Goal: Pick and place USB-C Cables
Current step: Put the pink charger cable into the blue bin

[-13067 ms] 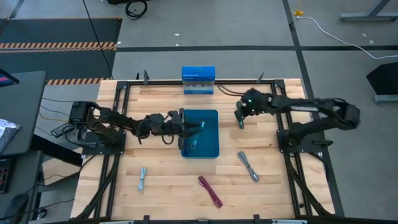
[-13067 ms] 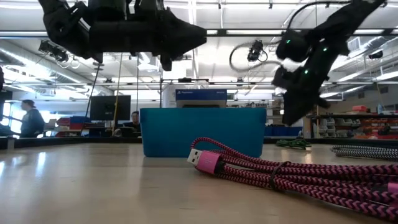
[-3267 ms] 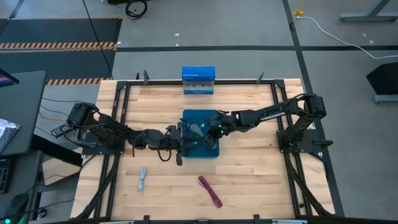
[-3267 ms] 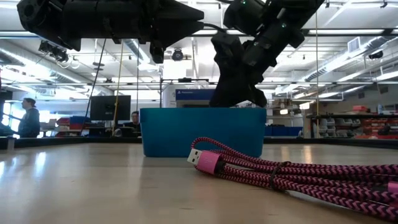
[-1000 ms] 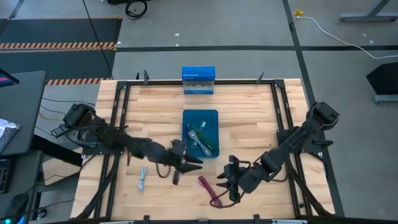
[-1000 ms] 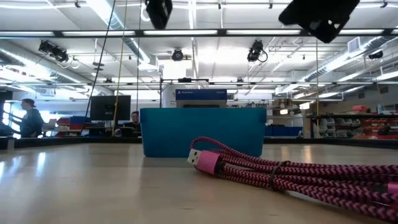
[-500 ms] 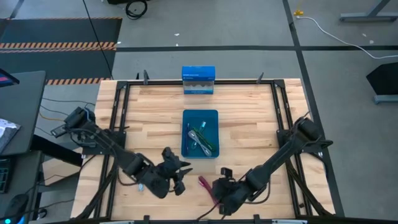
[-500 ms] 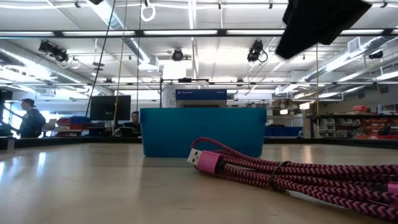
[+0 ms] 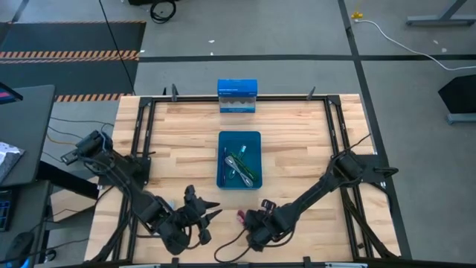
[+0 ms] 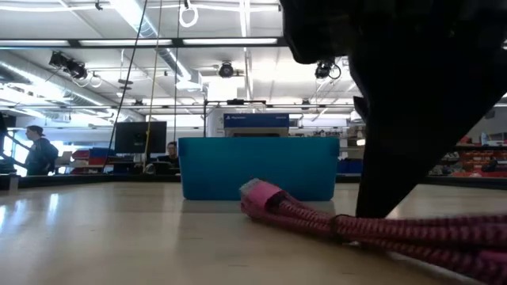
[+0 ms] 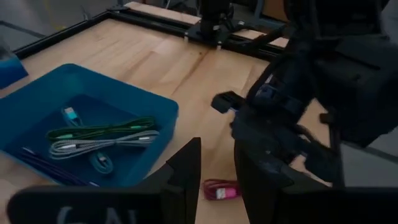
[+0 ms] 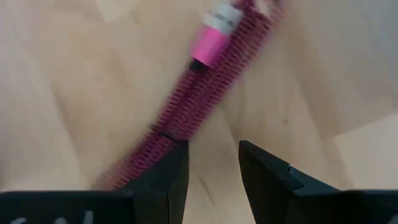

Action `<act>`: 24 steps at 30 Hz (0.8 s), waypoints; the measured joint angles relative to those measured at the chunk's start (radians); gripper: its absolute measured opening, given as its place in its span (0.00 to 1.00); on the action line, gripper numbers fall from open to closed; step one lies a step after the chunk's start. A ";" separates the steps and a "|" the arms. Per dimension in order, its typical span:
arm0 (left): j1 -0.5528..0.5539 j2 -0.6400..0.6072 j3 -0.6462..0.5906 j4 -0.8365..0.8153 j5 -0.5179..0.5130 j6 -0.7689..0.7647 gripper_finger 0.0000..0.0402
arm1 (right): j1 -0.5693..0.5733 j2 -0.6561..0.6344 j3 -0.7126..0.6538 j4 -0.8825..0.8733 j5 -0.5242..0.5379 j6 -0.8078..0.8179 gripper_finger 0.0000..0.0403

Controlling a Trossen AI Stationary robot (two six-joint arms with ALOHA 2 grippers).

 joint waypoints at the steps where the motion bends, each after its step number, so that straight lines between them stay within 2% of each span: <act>1: -0.002 0.005 0.001 0.010 -0.007 -0.003 0.26 | 0.000 0.005 -0.001 -0.006 0.001 0.013 0.36; 9: -0.026 0.009 0.001 0.062 -0.015 -0.006 0.26 | 0.011 -0.020 0.000 -0.015 -0.011 0.068 0.36; 12: -0.035 0.009 0.001 0.081 -0.018 0.000 0.26 | 0.016 -0.040 0.000 -0.010 0.015 0.079 0.36; 19: -0.026 0.009 0.001 0.084 -0.017 0.118 0.26 | 0.000 -0.030 0.000 0.016 0.008 0.084 0.36; 24: -0.026 0.009 0.000 0.084 -0.009 0.073 0.26 | -0.006 -0.030 -0.001 0.077 0.012 0.090 0.36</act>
